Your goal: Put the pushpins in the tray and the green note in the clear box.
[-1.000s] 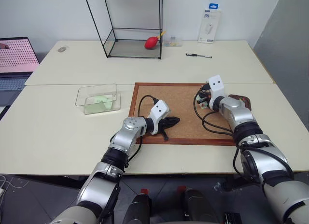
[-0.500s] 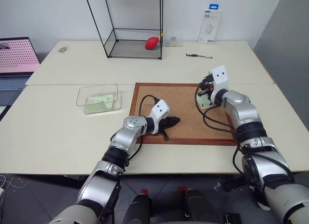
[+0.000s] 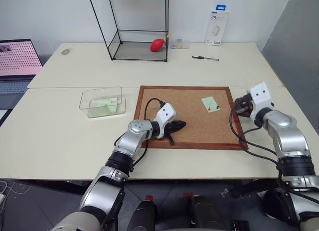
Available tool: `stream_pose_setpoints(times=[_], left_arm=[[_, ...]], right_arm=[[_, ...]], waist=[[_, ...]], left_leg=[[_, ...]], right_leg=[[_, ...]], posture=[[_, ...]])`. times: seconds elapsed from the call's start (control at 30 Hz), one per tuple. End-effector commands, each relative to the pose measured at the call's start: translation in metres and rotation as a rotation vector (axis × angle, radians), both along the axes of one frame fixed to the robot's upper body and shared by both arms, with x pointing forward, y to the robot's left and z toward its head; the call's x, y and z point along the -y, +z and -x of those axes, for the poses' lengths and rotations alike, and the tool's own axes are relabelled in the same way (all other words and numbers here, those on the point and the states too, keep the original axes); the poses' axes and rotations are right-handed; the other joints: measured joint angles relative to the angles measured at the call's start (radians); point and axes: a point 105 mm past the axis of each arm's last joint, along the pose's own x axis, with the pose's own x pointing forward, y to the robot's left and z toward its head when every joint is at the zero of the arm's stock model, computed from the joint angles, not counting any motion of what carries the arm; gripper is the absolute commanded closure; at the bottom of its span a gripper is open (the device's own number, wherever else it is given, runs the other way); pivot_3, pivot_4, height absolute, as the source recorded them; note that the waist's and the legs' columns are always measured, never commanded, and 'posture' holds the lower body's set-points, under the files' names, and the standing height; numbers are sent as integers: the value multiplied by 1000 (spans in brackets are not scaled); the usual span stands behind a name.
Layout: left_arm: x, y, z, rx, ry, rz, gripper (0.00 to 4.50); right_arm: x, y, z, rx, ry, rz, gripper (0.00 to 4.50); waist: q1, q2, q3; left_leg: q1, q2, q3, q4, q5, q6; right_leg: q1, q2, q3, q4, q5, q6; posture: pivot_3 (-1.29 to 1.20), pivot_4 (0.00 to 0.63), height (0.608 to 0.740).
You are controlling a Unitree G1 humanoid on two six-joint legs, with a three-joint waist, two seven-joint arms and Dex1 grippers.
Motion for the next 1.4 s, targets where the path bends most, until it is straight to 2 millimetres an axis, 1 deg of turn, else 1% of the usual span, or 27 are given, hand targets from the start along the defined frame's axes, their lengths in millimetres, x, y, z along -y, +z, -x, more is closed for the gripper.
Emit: stream_pose_setpoints(times=[0.03, 0.2, 0.23, 0.27, 0.37, 0.53, 0.6, 0.63, 0.73, 0.77, 0.8, 0.87, 0.9, 1.03, 1.13, 1.23, 1.4], left_arm=[[1, -22, 8, -61, -18, -52, 4500], [1, -21, 7, -54, -19, -55, 4500], [0, -21, 7, -54, -18, -55, 4500], [0, -21, 7, -53, -17, -55, 4500], [-1, -21, 6, -51, -15, -56, 4500], [-3, -22, 6, -50, -12, -60, 4500], [-3, -22, 6, -50, -11, -61, 4500], [-3, -22, 6, -50, -12, -62, 4500], [-3, -22, 6, -50, -11, -63, 4500], [-3, -22, 6, -50, -11, -64, 4500], [-3, -22, 6, -50, -12, -64, 4500], [-4, -23, 6, -50, -12, -64, 4500], [-4, -23, 6, -50, -12, -64, 4500], [-3, -23, 7, -48, -16, -67, 4500], [-3, -23, 8, -45, -17, -69, 4500], [-4, -23, 7, -42, -15, -71, 4500], [-6, -23, 7, -40, -9, -73, 4500]], right_arm=[[14, 8, 1, 53, -43, 53, 4446], [23, -1, -2, 35, -69, 67, 4446], [24, -2, -3, 34, -72, 65, 4039], [25, -3, -3, 33, -74, 63, 3965], [27, -3, -6, 36, -79, 62, 3282], [26, 0, -8, 52, -78, 63, 2326], [25, 5, -9, 73, -76, 62, 1913], [25, 9, -8, 90, -74, 56, 1766], [22, 24, -6, 146, -53, 28, 1103], [17, 28, -5, 158, -29, -6, 948], [13, 31, -4, 165, -12, -30, 948], [-6, 31, 0, 160, 73, -95, 948], [-13, 29, 1, 153, 100, -112, 948], [-40, 15, 1, 113, 149, -181, 948], [-48, 9, -3, 98, 142, -216, 948], [-56, -2, -7, 71, 145, -229, 948], [-62, -12, -16, 52, 135, -241, 948]], waist=[[0, 0, 0], [2, 0, 0], [2, 0, 0], [2, 0, 0], [2, 0, 0], [2, 0, 0], [2, 0, 0], [2, 0, 0], [2, 0, 0], [2, 0, 0], [2, 0, 0], [1, 0, 0], [1, 0, 0], [1, 0, 0], [1, 0, 0], [1, 0, 0], [0, 0, 0]], left_leg=[[0, 0, 0, 0, 0, 0], [0, 0, 0, 0, 0, 0], [0, 0, 0, 0, 0, 0], [0, 0, 0, 0, 0, 0], [0, 0, 0, 0, 0, 0], [0, 0, 0, 0, 0, 0], [0, 0, 0, 0, 0, 0], [0, 0, 0, 0, 0, 0], [0, 0, 0, 0, 0, 0], [0, 0, 0, 0, 0, 0], [0, 0, 0, 0, 0, 0], [0, 0, 0, 0, 0, 0], [0, 0, 0, 0, 0, 0], [0, 0, 0, 0, 0, 0], [0, 0, 0, 0, 0, 0], [0, 0, 0, 0, 0, 0], [0, 0, 0, 0, 0, 0]], right_leg=[[0, 0, 0, 0, 0, 0], [0, 0, 0, 0, 0, 0], [0, 0, 0, -1, 0, 0], [0, 0, 0, -1, 0, 0], [0, 0, 0, 0, 0, 0], [0, 0, 0, 0, 0, 0], [0, 0, 0, 0, 0, 0], [0, 0, 0, 0, 0, 0], [0, 0, 0, 0, 0, 0], [0, 0, 0, 0, 0, 0], [0, 0, 0, 0, 0, 0], [0, 0, 0, 0, 0, 0], [0, 0, 0, 0, 0, 0], [0, 1, 0, 0, 0, 0], [0, 0, 0, 0, 0, 0], [0, 0, 0, 0, 0, 0], [0, 0, 0, 0, 0, 0]], posture=[[0, 150, 740], [0, 150, 740], [0, 150, 740], [0, 150, 740], [0, 150, 740], [0, 150, 740], [0, 150, 740], [0, 150, 740], [0, 150, 740], [0, 150, 740], [0, 150, 740], [0, 150, 740], [0, 150, 740], [0, 150, 740], [0, 150, 740], [0, 150, 740], [0, 150, 740]])
